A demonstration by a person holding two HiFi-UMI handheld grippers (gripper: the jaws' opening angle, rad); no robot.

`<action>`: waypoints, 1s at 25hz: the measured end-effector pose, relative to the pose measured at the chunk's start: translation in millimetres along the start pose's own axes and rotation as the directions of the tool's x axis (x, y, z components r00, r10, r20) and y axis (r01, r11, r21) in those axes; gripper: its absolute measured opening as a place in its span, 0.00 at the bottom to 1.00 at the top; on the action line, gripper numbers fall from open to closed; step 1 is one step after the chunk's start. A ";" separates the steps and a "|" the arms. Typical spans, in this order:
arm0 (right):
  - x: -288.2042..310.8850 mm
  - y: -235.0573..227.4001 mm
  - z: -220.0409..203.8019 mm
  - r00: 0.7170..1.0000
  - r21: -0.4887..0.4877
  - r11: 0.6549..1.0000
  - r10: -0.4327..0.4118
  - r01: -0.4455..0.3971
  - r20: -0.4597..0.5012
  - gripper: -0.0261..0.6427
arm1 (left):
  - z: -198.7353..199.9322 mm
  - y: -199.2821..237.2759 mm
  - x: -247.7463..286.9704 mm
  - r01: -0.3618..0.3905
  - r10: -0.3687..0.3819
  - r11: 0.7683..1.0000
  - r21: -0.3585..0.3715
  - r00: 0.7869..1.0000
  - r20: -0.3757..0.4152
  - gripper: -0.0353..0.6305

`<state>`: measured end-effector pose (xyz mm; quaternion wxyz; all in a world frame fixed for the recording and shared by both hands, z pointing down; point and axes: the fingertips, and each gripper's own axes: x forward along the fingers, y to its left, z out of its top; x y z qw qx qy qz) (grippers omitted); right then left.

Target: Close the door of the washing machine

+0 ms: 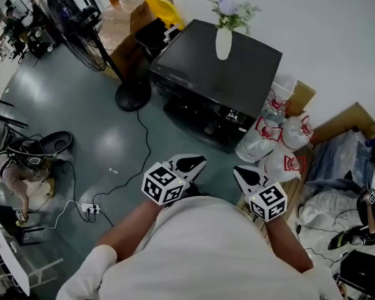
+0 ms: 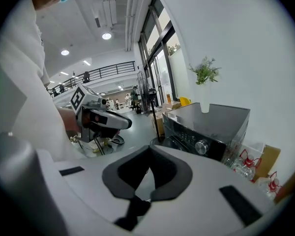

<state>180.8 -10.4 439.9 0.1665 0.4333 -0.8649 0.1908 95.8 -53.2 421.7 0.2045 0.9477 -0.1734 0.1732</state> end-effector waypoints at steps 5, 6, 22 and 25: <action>-1.2 7.8 -0.6 1.000 -0.010 1.000 0.008 -0.008 0.002 0.05 | -1.7 -6.3 -6.2 -0.006 0.006 1.000 0.001 1.000 0.007 0.12; -1.5 9.3 -0.5 1.000 -0.010 1.000 0.009 -0.009 0.004 0.05 | -1.7 -7.4 -7.7 -0.006 0.006 1.000 0.003 1.000 0.008 0.12; -5.6 12.5 -0.4 1.000 -0.014 1.000 0.000 0.000 0.017 0.05 | -1.1 -9.9 -14.1 -0.013 0.013 1.000 0.011 1.000 0.012 0.12; 0.1 10.7 5.8 1.000 -0.025 1.000 0.010 -0.009 0.029 0.05 | 4.2 -5.0 -15.1 -0.024 0.024 0.999 0.020 1.000 0.019 0.12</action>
